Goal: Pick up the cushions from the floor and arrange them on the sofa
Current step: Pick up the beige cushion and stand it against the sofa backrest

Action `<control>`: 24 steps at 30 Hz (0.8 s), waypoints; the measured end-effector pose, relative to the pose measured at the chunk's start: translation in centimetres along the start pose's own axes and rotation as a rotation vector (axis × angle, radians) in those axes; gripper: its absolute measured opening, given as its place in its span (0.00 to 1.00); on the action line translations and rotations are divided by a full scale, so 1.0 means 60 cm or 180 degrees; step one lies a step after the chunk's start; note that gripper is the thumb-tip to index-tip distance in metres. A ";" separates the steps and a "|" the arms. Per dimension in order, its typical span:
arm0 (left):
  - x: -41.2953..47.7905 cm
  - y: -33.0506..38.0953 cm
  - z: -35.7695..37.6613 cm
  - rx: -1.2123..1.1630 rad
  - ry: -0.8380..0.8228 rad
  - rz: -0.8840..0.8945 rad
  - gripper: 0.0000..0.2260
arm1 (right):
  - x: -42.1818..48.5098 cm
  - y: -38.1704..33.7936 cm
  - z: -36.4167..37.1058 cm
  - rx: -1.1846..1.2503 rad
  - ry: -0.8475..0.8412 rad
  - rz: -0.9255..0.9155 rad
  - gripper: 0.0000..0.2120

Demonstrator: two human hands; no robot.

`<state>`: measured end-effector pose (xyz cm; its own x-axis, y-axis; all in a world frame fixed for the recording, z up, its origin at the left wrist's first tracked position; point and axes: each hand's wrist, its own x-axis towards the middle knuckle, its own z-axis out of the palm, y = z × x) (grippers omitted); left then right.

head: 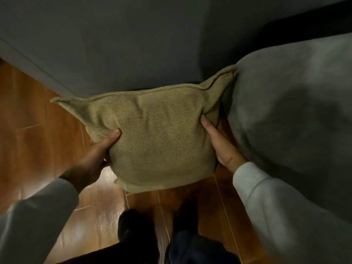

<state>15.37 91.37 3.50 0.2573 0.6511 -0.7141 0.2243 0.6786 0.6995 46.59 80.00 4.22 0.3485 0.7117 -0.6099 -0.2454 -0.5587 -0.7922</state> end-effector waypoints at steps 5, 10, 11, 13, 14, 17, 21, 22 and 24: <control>-0.138 0.156 0.019 0.0267 -0.0214 -0.0078 0.21 | -0.167 -0.147 -0.034 0.0137 0.0303 -0.0134 0.62; -0.233 0.279 0.059 0.0332 -0.0638 0.0143 0.34 | -0.300 -0.245 -0.069 0.0668 0.0750 -0.0264 0.51; -0.261 0.313 0.076 0.0412 -0.0798 0.0255 0.38 | -0.338 -0.272 -0.083 0.0690 0.0956 -0.0374 0.48; -0.321 0.383 0.112 0.0564 -0.1142 0.0413 0.40 | -0.415 -0.326 -0.111 0.0840 0.1319 -0.0487 0.45; -0.346 0.420 0.132 0.0658 -0.1263 0.0481 0.41 | -0.448 -0.348 -0.125 0.0868 0.1461 -0.0550 0.45; -0.409 0.492 0.192 0.0882 -0.1607 0.0644 0.40 | -0.537 -0.394 -0.161 0.0961 0.1592 -0.0589 0.45; -0.488 0.569 0.277 0.0950 -0.1779 0.0910 0.36 | -0.646 -0.439 -0.207 0.1228 0.1838 -0.0566 0.56; -0.513 0.587 0.307 0.1011 -0.1889 0.1009 0.35 | -0.682 -0.450 -0.224 0.1319 0.1977 -0.0657 0.56; -0.552 0.617 0.360 0.1020 -0.2086 0.1139 0.35 | -0.731 -0.467 -0.256 0.1501 0.2154 -0.0911 0.51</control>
<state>35.43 87.58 53.67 0.8403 0.4111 -0.3533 0.2569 0.2718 0.9274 52.09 57.89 53.49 0.8797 0.3085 -0.3618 -0.3629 -0.0560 -0.9301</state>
